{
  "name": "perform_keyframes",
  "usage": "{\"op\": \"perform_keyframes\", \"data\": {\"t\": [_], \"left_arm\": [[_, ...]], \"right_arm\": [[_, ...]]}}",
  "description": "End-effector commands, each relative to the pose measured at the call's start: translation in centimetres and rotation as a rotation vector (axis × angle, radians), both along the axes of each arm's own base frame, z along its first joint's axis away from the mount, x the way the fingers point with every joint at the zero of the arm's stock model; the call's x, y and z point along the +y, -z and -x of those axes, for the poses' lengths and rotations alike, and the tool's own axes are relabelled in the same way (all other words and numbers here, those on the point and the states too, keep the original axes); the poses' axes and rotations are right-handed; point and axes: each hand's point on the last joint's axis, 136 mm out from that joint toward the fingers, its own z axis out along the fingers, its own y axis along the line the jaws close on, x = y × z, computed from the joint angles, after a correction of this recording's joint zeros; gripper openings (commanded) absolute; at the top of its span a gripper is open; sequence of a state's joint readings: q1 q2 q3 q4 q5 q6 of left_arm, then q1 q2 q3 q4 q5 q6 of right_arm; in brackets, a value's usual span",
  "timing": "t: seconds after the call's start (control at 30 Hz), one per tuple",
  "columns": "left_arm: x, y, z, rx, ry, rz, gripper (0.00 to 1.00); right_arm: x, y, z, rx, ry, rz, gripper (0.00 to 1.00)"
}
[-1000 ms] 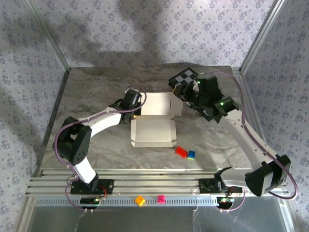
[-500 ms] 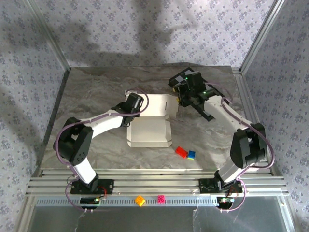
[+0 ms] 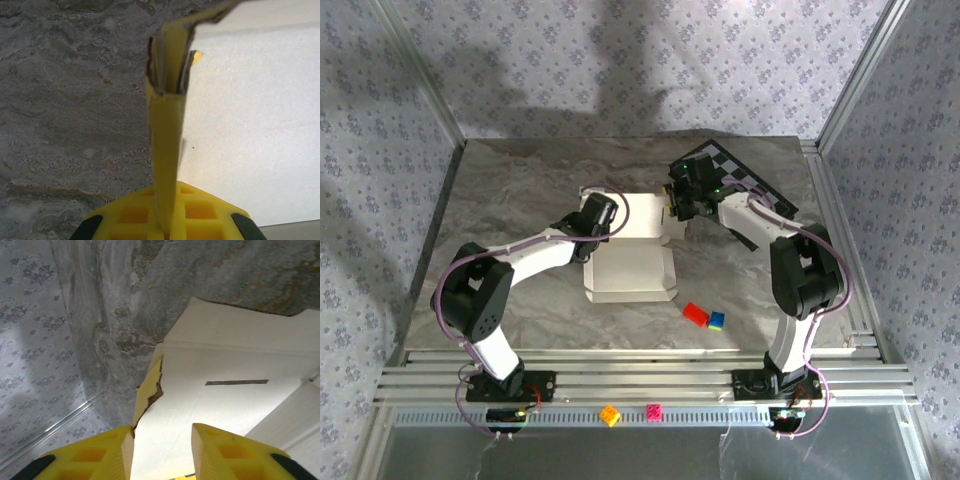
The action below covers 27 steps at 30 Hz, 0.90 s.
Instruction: Fold the paper box
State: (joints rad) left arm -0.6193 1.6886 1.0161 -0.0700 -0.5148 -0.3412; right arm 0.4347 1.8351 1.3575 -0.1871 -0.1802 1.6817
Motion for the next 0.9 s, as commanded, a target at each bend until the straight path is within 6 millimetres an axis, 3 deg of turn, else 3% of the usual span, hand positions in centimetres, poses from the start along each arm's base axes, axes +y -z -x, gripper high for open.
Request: {"op": "perform_keyframes", "data": {"t": [0.0, 0.3, 0.47, 0.53, 0.67, 0.87], "left_arm": [[-0.3, -0.9, -0.3, -0.041, 0.008, 0.01, 0.0], [0.1, -1.1, -0.6, -0.06, -0.003, 0.015, 0.0], [0.1, -1.2, -0.6, -0.062, 0.001, 0.01, 0.0], [0.2, -1.2, -0.6, -0.064, 0.002, 0.007, 0.0], [0.2, -1.4, -0.6, -0.074, 0.022, -0.006, 0.0], [0.2, -2.1, -0.7, -0.111, 0.073, -0.044, 0.0]], "right_arm": [[1.9, -1.4, -0.6, -0.042, -0.033, -0.039, 0.31], [1.5, 1.3, 0.3, -0.047, -0.027, -0.034, 0.16], [2.1, 1.8, 1.2, 0.007, -0.058, -0.071, 0.15], [1.9, 1.6, 1.5, 0.009, -0.059, -0.088, 0.21], [-1.1, -1.2, 1.6, -0.063, -0.11, 0.009, 0.35], [-5.6, -7.0, 1.5, -0.232, -0.316, 0.241, 0.43]]}}
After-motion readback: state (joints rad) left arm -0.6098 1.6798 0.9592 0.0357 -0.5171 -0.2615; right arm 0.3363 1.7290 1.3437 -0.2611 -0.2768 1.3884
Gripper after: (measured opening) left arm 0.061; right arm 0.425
